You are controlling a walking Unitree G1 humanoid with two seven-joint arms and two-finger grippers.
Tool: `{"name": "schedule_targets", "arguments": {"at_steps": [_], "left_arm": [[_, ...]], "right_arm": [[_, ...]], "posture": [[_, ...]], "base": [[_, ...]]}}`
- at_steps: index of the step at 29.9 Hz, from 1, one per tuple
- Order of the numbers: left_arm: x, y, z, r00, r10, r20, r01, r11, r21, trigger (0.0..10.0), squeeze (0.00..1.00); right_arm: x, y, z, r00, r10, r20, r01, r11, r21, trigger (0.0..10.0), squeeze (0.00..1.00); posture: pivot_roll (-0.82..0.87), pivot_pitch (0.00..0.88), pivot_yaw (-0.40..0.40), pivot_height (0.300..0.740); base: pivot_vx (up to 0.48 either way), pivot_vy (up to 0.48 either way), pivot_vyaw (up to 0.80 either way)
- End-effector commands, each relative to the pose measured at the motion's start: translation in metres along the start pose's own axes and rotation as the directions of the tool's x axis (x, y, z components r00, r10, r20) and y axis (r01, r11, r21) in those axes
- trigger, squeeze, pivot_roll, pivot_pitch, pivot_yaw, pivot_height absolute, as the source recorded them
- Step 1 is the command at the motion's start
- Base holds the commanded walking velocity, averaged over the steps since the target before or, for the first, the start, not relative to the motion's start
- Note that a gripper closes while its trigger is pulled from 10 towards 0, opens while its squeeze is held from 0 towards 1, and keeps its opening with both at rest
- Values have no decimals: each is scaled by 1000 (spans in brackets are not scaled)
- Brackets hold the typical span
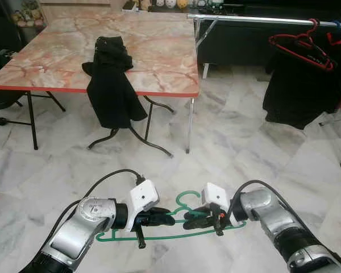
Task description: Hang hanger
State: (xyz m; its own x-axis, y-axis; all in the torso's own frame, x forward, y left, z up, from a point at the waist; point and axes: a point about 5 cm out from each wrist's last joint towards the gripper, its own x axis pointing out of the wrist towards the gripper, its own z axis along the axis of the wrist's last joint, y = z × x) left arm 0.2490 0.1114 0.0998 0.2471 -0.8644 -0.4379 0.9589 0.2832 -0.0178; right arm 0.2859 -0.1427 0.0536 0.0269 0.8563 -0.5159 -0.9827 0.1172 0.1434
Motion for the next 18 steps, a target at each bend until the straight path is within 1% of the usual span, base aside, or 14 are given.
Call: {"name": "schedule_targets", "arguments": {"at_steps": [1, 2, 7, 10, 11, 12, 13, 15, 16, 18], "left_arm": [[0, 0, -3, 1000, 12, -13, -12, 1000, -4, 0, 0], [0, 0, -3, 1000, 12, -12, -12, 1000, -4, 0, 0], [-1, 1, -7, 999, 17, -28, -17, 1000, 3, 0, 0], [-2, 0, -10, 999, 10, -36, -10, 1000, 4, 0, 0], [-3, -1, -12, 999, 3, -45, -3, 1000, 5, 0, 0], [-3, -1, -12, 999, 3, -45, -3, 1000, 5, 0, 0], [-3, -1, -13, 998, -5, -55, 5, 1000, 10, 0, 0], [-4, -2, -15, 998, -10, -66, 11, 1000, 14, 0, 0], [-5, -2, -17, 996, -20, -82, 22, 999, 23, 0, 0], [-6, -2, -19, 997, -21, -81, 23, 1000, 20, 0, 0]], "right_arm": [[4, 2, 8, 998, 46, 37, -45, 999, -28, 10000, 1000], [3, 3, 7, 997, 66, 41, -65, 998, -19, 10000, 1000], [-1, 5, 3, 996, 89, 22, -89, 996, -17, 10000, 1000], [-4, 8, -2, 993, 121, -11, -121, 993, -14, 10000, 1000], [-6, 8, -9, 992, 104, -69, -105, 994, -20, 10000, 1000], [-6, 8, -9, 992, 104, -69, -105, 994, -20, 10000, 1000], [-7, 6, -14, 991, 73, -111, -77, 997, -30, 10000, 1000], [-8, 4, -16, 991, 46, -127, -50, 998, -31, 10000, 1000], [-8, 3, -16, 992, 29, -123, -33, 999, -35, 10000, 1000], [-8, 2, -16, 993, 18, -119, -21, 999, -28, 10000, 1000]], "posture": [[102, 96, -37, 740], [101, 95, -37, 740], [101, 95, -37, 740], [101, 97, -37, 740], [101, 97, -37, 740], [101, 97, -37, 740], [98, 96, -37, 740], [101, 98, -37, 740], [101, 98, -37, 740], [101, 98, -37, 740]], "base": [[0, 0, 0], [0, 0, 0], [0, 0, 0], [0, 0, 0], [0, 0, 0], [0, 0, 0], [0, 0, 0], [0, 0, 0], [0, 0, 0], [0, 0, 0]]}}
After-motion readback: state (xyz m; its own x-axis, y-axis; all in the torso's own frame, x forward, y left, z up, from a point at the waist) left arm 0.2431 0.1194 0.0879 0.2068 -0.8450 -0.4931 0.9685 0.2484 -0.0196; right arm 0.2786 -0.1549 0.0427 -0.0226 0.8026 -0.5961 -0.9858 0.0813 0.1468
